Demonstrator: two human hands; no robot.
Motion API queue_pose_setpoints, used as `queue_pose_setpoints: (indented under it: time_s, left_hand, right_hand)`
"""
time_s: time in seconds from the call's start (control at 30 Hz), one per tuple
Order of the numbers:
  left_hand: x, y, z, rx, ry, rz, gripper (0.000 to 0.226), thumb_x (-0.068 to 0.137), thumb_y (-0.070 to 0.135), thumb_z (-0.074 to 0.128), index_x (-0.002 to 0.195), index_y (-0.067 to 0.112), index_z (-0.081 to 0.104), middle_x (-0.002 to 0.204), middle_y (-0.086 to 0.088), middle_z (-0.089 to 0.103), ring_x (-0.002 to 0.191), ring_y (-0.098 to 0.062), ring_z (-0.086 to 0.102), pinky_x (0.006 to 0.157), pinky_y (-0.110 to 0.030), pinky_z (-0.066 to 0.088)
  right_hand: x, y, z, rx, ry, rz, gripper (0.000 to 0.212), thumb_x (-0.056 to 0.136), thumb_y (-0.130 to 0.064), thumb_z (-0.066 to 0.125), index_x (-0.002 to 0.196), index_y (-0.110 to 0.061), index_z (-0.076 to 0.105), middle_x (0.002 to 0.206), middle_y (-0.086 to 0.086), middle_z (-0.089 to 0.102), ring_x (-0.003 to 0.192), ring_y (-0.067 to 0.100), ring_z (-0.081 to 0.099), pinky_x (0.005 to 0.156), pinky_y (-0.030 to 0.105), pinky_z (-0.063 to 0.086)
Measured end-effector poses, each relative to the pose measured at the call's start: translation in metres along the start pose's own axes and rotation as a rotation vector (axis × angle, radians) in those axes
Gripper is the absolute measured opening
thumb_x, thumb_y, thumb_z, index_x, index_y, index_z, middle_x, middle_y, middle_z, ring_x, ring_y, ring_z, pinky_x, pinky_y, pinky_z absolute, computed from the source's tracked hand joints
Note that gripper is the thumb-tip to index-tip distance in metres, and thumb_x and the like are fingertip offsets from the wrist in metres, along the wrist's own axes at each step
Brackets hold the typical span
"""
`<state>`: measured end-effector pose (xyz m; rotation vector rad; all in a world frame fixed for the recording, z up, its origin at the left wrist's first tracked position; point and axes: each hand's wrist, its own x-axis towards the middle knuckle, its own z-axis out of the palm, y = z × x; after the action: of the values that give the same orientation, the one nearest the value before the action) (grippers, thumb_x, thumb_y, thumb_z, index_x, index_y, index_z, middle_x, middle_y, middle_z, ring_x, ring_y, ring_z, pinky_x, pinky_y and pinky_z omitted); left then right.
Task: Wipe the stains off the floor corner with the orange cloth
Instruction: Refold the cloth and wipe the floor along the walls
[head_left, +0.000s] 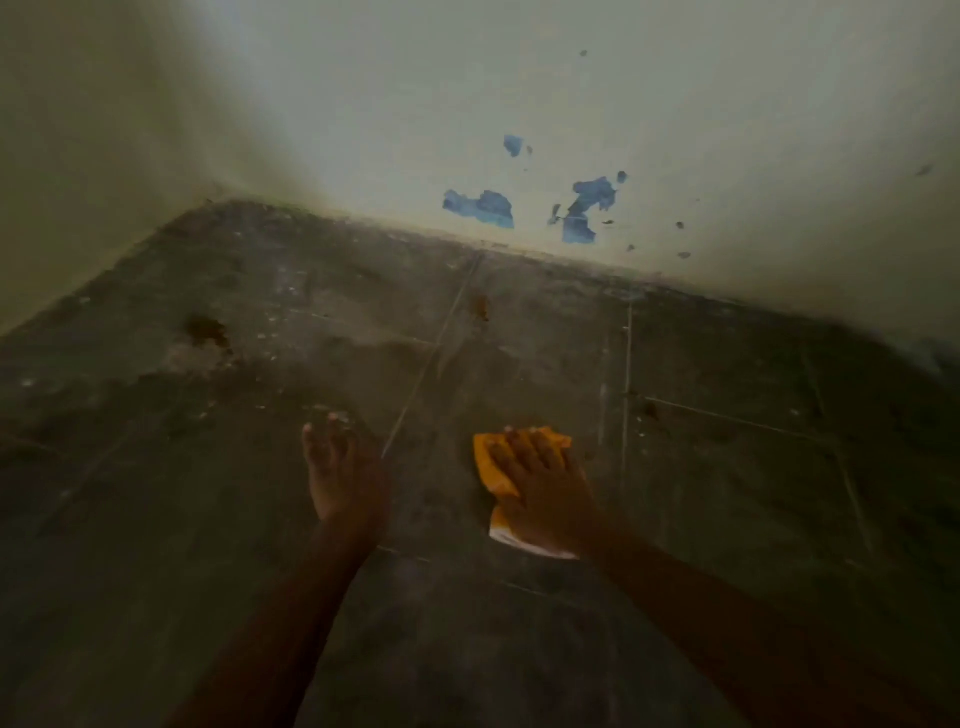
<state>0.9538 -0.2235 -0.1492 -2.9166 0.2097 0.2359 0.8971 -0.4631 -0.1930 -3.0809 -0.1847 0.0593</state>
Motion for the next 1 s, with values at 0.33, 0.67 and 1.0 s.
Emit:
queue_pose_setpoints:
  time_s: [0.33, 0.67, 1.0]
  left_hand:
    - [0.048, 0.102, -0.017, -0.17, 0.101, 0.444, 0.091, 0.081, 0.038, 0.065, 0.153, 0.014, 0.016, 0.164, -0.007, 0.007, 0.151, -0.03, -0.004, 0.119, -0.056, -0.007]
    - [0.124, 0.121, -0.033, -0.209, -0.244, 0.513, 0.151, 0.042, 0.038, 0.09, 0.153, 0.032, -0.013, 0.161, 0.006, -0.02, 0.15, -0.019, -0.015, 0.121, -0.052, 0.002]
    - [0.122, 0.127, -0.038, -0.252, -0.249, 0.487, 0.153, 0.04, 0.035, 0.091, 0.152, 0.033, -0.014, 0.161, 0.008, -0.02, 0.15, -0.021, -0.014, 0.121, -0.053, 0.007]
  right_hand:
    - [-0.052, 0.126, 0.019, 0.174, 0.09, 0.572, 0.077, 0.086, -0.058, 0.019, 0.155, -0.028, 0.031, 0.164, 0.008, 0.027, 0.151, 0.037, 0.024, 0.117, 0.066, 0.019]
    - [0.096, 0.137, 0.001, 0.129, 0.127, 0.528, 0.073, 0.091, -0.064, 0.026, 0.157, -0.032, 0.023, 0.167, 0.005, 0.02, 0.153, 0.037, 0.018, 0.119, 0.064, 0.013]
    - [0.118, 0.172, -0.005, 0.153, 0.088, 0.754, 0.071, 0.093, -0.063, 0.027, 0.157, -0.031, 0.021, 0.167, 0.005, 0.019, 0.153, 0.037, 0.015, 0.119, 0.064, 0.014]
